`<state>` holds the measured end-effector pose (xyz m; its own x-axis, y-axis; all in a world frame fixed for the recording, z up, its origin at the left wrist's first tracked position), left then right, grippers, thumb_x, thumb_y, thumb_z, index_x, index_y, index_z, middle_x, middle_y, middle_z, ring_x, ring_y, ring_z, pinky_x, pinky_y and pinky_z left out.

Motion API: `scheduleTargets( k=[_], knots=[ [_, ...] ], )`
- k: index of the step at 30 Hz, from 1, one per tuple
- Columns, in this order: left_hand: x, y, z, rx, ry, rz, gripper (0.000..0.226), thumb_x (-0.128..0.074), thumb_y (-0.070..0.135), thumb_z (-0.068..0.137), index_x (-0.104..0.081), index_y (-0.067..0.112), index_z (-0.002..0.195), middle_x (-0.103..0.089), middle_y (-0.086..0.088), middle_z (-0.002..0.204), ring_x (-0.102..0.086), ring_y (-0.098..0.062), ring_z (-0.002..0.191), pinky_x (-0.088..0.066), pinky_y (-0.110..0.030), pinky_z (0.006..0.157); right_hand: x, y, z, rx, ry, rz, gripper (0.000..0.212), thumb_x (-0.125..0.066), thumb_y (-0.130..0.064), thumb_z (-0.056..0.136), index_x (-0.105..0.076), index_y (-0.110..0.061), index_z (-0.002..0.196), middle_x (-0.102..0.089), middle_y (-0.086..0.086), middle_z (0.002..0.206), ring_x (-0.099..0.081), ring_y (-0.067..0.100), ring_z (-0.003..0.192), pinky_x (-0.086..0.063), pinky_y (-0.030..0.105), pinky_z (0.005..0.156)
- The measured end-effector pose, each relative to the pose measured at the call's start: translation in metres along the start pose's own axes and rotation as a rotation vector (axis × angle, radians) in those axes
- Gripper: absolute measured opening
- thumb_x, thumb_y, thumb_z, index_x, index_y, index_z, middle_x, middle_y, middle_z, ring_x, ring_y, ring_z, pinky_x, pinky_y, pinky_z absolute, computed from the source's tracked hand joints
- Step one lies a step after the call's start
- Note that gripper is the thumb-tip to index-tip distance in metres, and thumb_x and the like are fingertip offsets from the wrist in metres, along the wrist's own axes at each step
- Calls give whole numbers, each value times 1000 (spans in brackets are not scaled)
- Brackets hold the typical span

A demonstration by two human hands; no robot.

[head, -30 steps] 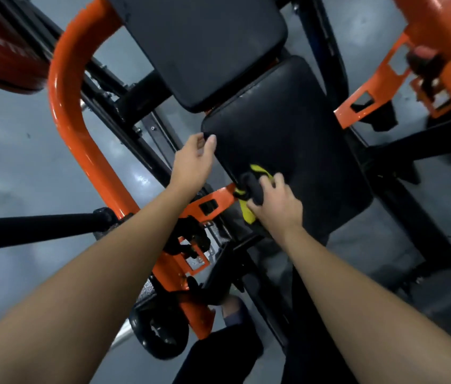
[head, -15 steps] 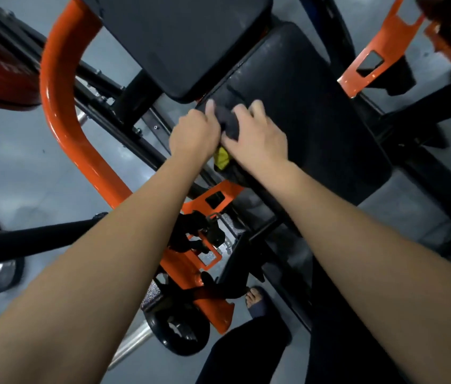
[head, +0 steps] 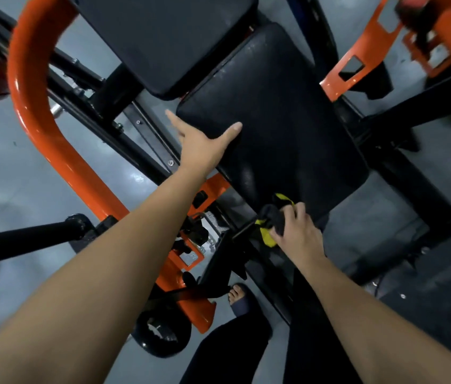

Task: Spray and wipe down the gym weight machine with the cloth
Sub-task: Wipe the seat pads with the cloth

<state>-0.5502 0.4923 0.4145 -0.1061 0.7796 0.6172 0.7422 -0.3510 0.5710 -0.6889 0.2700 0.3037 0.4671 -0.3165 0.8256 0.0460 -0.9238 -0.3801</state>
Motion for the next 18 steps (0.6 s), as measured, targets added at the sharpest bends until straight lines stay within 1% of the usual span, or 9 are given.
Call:
scheduleTargets(
  k=[2,4,6,8,11,13,14,16,18],
  knots=[
    [-13,7,1,102,-42,-85,156,-89,60,67,39,27,150,7,-11,170,-11,-29,156,-21,-51,124,-1,9,-4,-11,-33,-18,43,-74,-42,82,-53,-14,107,-45,9,107,-65,32,84,-46,36,52],
    [-23,11,3,172,-21,-115,159,-93,54,64,40,33,149,14,-14,169,-10,-32,156,-20,-55,124,10,4,-1,-11,-70,-31,42,-71,-44,85,-51,-16,111,-46,7,111,-66,31,89,-41,36,57],
    [-31,10,5,229,37,-110,161,-95,53,60,38,37,149,10,-16,168,-20,-34,153,-23,-55,121,27,-6,6,-48,-140,2,43,-66,-48,89,-50,-19,116,-47,4,115,-65,31,96,-38,35,63],
    [-38,8,8,238,101,-100,164,-97,54,55,36,39,151,4,-18,167,-27,-34,150,-24,-53,120,48,-20,14,-113,-126,141,41,-64,-51,90,-49,-22,115,-46,2,113,-64,32,95,-41,37,66],
    [-40,4,10,225,127,-100,166,-96,59,51,34,38,152,1,-18,166,-28,-33,149,-24,-53,120,79,-53,36,-220,48,511,37,-65,-47,88,-53,-22,113,-46,0,111,-62,30,88,-41,36,68],
    [-37,5,10,264,129,-167,166,-91,70,46,28,34,155,-3,-13,166,-28,-31,147,-23,-52,122,93,-76,58,-162,167,626,35,-66,-44,86,-55,-20,110,-47,0,109,-60,28,83,-39,34,65],
    [-36,4,10,269,126,-188,161,-90,70,51,25,32,157,-3,-11,167,-27,-30,147,-22,-51,122,95,-83,68,-105,185,621,35,-66,-42,84,-54,-20,108,-47,0,107,-60,28,82,-39,34,63],
    [-38,0,10,220,115,-170,150,-90,55,65,30,37,154,2,-12,168,-27,-30,148,-26,-51,122,88,-83,82,-6,131,513,38,-67,-42,83,-53,-20,111,-45,1,108,-60,28,86,-40,34,62],
    [-40,-4,9,184,94,-152,158,-95,54,60,35,44,149,7,-16,167,-21,-29,151,-25,-53,122,65,-64,77,39,54,379,42,-68,-44,84,-52,-22,117,-43,2,112,-61,28,92,-41,35,62]
  ],
)
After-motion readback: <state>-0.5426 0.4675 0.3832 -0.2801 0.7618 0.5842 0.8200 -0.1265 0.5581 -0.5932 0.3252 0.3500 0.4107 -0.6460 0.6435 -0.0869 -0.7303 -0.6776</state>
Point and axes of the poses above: each hand's wrist, its own z-axis towards the middle knuckle, its own x-axis out of the back of the hand, y = z × x, the point moved 1 cm from there along z, towards the middle knuckle
